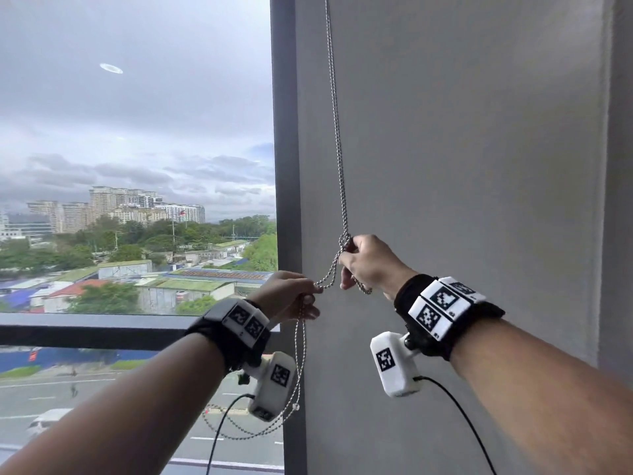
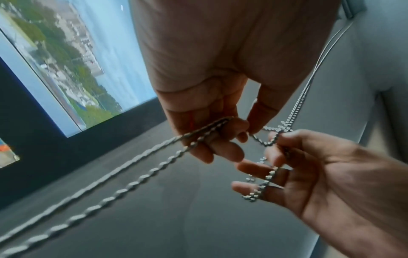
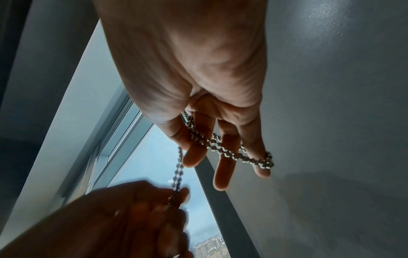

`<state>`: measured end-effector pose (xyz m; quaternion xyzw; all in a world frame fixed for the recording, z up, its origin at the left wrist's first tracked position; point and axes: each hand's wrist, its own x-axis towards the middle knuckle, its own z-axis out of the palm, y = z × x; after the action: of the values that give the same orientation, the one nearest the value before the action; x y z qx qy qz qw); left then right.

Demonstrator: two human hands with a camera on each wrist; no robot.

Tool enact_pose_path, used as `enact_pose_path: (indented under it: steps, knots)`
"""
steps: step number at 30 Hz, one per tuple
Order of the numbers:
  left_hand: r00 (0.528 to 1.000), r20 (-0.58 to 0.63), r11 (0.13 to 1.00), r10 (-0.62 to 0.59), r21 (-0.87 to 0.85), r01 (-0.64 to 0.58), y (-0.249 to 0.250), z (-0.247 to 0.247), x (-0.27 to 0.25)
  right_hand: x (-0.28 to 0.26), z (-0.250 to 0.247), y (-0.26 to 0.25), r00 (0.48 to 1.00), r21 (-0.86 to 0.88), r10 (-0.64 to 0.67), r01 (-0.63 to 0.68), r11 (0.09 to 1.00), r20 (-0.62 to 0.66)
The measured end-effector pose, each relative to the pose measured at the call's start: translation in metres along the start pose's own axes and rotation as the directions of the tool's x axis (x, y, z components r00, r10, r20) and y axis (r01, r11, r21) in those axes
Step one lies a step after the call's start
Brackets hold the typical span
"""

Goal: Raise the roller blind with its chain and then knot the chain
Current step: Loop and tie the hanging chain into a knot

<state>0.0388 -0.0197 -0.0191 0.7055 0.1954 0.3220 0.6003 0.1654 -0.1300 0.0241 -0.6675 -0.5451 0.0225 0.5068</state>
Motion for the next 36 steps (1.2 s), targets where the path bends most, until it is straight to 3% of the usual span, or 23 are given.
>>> enact_pose_path:
  steps: [5, 9, 14, 19, 23, 30, 36]
  knots:
    - [0.994, 0.001, 0.986, 0.114, -0.127, -0.113, 0.025, 0.023, 0.006, 0.002, 0.012, 0.002, 0.993, 0.021, -0.006, 0.004, 1.0, 0.12]
    - [0.98, -0.095, 0.982, 0.176, -0.06, -0.182, 0.018, 0.024, 0.008, -0.002, 0.008, 0.006, 0.988, 0.095, 0.013, -0.028, 0.995, 0.152]
    - [0.953, -0.162, 0.964, 0.255, -0.041, -0.264, -0.007, 0.025, 0.003, -0.009, -0.007, 0.0, 0.996, 0.124, -0.073, 0.065, 0.99, 0.06]
    - [0.962, -0.154, 0.956, 0.224, -0.158, -0.248, -0.032, 0.029, -0.003, -0.008, -0.026, -0.007, 0.986, 0.138, -0.168, 0.166, 0.976, 0.003]
    - [0.975, -0.139, 0.962, 0.174, -0.186, -0.198, -0.044, 0.036, -0.012, -0.004, -0.032, -0.013, 0.975, 0.088, -0.221, 0.22, 0.971, -0.004]
    - [0.983, -0.031, 0.881, 0.179, -0.439, -0.175, -0.021, 0.046, -0.015, 0.003, -0.029, -0.008, 0.959, -0.026, -0.282, 0.282, 0.959, 0.013]
    - [0.956, -0.132, 0.906, 0.263, -0.306, -0.291, -0.008, 0.047, -0.013, 0.003, -0.026, -0.007, 0.935, -0.034, -0.341, 0.339, 0.94, -0.102]
